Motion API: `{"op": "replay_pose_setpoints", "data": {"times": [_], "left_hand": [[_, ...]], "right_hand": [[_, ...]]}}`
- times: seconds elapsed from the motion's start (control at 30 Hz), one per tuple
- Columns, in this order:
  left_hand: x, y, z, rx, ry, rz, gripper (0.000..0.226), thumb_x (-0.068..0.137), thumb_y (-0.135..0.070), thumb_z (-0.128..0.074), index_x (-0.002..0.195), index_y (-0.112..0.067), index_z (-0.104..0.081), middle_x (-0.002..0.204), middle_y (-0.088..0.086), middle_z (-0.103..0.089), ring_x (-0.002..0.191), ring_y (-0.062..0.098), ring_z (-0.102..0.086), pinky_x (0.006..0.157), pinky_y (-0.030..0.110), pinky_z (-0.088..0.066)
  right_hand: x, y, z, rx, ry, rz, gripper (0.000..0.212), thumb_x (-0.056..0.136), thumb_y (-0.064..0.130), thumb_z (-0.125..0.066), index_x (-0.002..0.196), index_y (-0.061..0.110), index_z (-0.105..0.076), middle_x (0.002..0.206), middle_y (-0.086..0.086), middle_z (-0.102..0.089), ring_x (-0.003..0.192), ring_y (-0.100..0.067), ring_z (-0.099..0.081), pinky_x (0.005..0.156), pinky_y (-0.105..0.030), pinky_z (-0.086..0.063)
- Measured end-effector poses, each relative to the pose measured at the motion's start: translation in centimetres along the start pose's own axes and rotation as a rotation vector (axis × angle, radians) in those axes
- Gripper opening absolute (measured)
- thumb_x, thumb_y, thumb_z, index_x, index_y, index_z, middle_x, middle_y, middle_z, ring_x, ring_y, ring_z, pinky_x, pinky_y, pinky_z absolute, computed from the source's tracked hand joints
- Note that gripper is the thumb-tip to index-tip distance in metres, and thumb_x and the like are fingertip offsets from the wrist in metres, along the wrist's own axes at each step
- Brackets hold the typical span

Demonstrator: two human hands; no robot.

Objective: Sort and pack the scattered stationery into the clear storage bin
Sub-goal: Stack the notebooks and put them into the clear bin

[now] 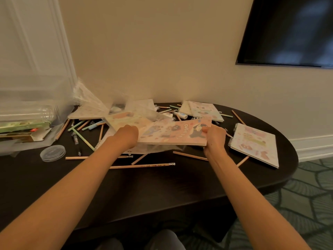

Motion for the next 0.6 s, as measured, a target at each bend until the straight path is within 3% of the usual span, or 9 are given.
{"op": "replay_pose_setpoints", "data": {"times": [0.07, 0.17, 0.27, 0.33, 0.4, 0.5, 0.6], "left_hand": [[0.0, -0.6, -0.2, 0.001, 0.001, 0.000, 0.045, 0.095, 0.004, -0.036, 0.139, 0.011, -0.026, 0.124, 0.019, -0.049, 0.111, 0.030, -0.052, 0.088, 0.031, -0.043], [-0.2, -1.0, -0.2, -0.014, -0.001, -0.005, 0.064, 0.096, 0.004, -0.035, 0.143, 0.011, 0.008, 0.141, 0.025, -0.036, 0.119, 0.033, -0.049, 0.093, 0.032, -0.043], [-0.3, -1.2, 0.1, 0.000, -0.035, -0.073, 0.064, 0.097, 0.001, -0.033, 0.145, 0.008, 0.010, 0.139, 0.025, -0.039, 0.118, 0.034, -0.049, 0.092, 0.034, -0.042], [-0.4, -1.0, -0.2, 0.009, -0.020, -0.112, 0.062, 0.098, 0.000, -0.031, 0.146, 0.004, 0.009, 0.140, 0.025, -0.036, 0.122, 0.035, -0.046, 0.095, 0.035, -0.040], [-0.7, -0.7, -0.4, 0.026, 0.000, -0.131, 0.062, 0.098, -0.004, -0.031, 0.148, -0.001, 0.006, 0.140, 0.024, -0.035, 0.124, 0.035, -0.043, 0.097, 0.035, -0.038], [-0.8, 0.0, 0.0, 0.069, -0.041, -0.105, 0.066, 0.097, -0.014, -0.039, 0.150, -0.009, 0.001, 0.138, 0.021, -0.039, 0.123, 0.034, -0.044, 0.094, 0.035, -0.040], [0.0, 0.0, 0.6, 0.076, -0.041, -0.033, 0.069, 0.097, -0.026, -0.042, 0.149, -0.014, 0.002, 0.152, 0.023, -0.015, 0.136, 0.041, -0.024, 0.105, 0.044, -0.031]], "right_hand": [[-0.9, -0.3, -0.8, -0.053, -0.015, 0.121, 0.017, 0.094, 0.006, -0.047, 0.085, 0.016, -0.057, 0.101, -0.010, -0.062, 0.094, -0.024, -0.063, 0.086, -0.043, -0.054], [-2.4, -1.3, -3.0, -0.079, -0.007, 0.229, 0.009, 0.097, 0.014, -0.042, 0.094, 0.018, -0.049, 0.106, -0.009, -0.058, 0.095, -0.023, -0.060, 0.086, -0.046, -0.052], [-3.3, -2.8, -5.8, -0.133, 0.060, 0.197, 0.011, 0.097, 0.011, -0.036, 0.107, 0.015, -0.036, 0.109, -0.008, -0.051, 0.100, -0.024, -0.055, 0.085, -0.044, -0.050], [-3.1, -4.6, -7.7, -0.119, 0.160, 0.044, 0.030, 0.096, 0.006, -0.034, 0.125, 0.011, -0.031, 0.119, -0.010, -0.052, 0.099, -0.022, -0.056, 0.074, -0.036, -0.053], [-3.1, -6.2, -9.1, -0.036, 0.321, -0.168, 0.042, 0.095, 0.002, -0.032, 0.137, 0.008, -0.030, 0.114, -0.013, -0.059, 0.088, -0.023, -0.062, 0.064, -0.032, -0.055], [-3.1, -6.4, -8.9, -0.079, 0.421, -0.284, 0.033, 0.099, 0.006, -0.034, 0.130, 0.000, -0.042, 0.084, -0.014, -0.063, 0.070, -0.023, -0.063, 0.066, -0.028, -0.053], [-2.7, -6.4, -8.5, -0.113, 0.450, -0.300, 0.024, 0.096, 0.003, -0.041, 0.118, -0.002, -0.048, 0.084, -0.015, -0.064, 0.070, -0.022, -0.065, 0.059, -0.023, -0.053]]}}
Point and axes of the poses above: each hand's wrist, its own x-axis towards the middle knuckle, its own z-axis out of the back of the hand, y = z × x, the point moved 7 cm from there along x, towards the middle knuckle
